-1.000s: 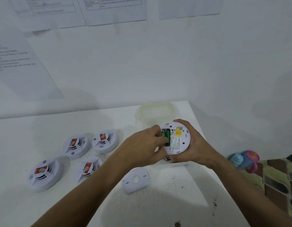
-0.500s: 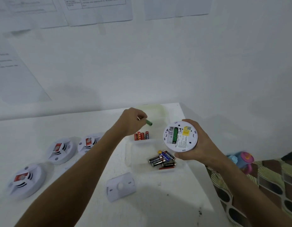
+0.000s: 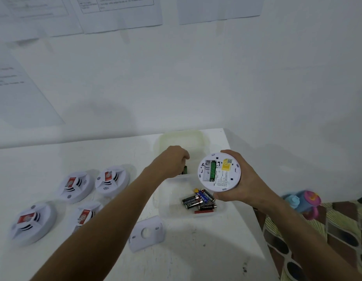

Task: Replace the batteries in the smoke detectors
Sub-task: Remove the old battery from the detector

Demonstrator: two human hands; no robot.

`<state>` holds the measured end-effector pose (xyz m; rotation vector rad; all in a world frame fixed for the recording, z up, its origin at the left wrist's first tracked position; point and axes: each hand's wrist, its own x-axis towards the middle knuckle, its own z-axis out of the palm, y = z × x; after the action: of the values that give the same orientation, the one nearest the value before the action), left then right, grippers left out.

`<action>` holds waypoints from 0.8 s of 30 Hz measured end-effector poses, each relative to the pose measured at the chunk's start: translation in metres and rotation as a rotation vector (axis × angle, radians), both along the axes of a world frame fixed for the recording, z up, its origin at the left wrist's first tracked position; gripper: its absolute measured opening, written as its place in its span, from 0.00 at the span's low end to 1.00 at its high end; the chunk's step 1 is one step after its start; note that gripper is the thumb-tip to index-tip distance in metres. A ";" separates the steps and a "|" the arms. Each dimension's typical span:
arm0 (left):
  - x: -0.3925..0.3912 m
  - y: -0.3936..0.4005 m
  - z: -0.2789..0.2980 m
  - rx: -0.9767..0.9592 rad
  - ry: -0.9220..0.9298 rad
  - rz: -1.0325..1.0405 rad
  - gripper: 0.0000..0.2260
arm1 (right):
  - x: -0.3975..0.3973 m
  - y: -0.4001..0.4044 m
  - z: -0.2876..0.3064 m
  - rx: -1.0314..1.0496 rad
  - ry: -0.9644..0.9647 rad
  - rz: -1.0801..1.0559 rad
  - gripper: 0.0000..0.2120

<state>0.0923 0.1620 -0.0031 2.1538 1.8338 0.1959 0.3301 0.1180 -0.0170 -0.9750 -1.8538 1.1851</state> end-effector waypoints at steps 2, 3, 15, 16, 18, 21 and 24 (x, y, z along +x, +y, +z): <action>0.002 -0.017 0.016 0.100 -0.280 0.084 0.10 | -0.001 -0.001 0.002 -0.010 0.008 0.008 0.43; 0.003 -0.028 0.027 0.115 -0.421 0.084 0.07 | -0.003 -0.001 0.004 -0.016 0.013 0.015 0.43; 0.004 -0.062 0.062 -0.045 -0.356 -0.263 0.32 | -0.027 -0.001 0.013 0.037 0.055 0.032 0.40; 0.004 -0.063 0.061 -0.047 -0.351 -0.254 0.32 | -0.028 -0.002 0.013 0.043 0.056 0.029 0.40; 0.004 -0.062 0.060 -0.053 -0.339 -0.236 0.32 | -0.032 -0.002 0.013 0.047 0.061 0.018 0.39; 0.003 -0.061 0.059 -0.050 -0.310 -0.213 0.33 | -0.034 -0.003 0.011 0.038 0.059 0.012 0.39; 0.004 -0.058 0.058 -0.051 -0.311 -0.195 0.34 | -0.033 -0.001 0.011 0.049 0.039 0.020 0.37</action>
<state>0.0958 0.1038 0.0553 2.1118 1.4346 0.4097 0.2970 0.1171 -0.0064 -0.9022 -1.8573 1.1566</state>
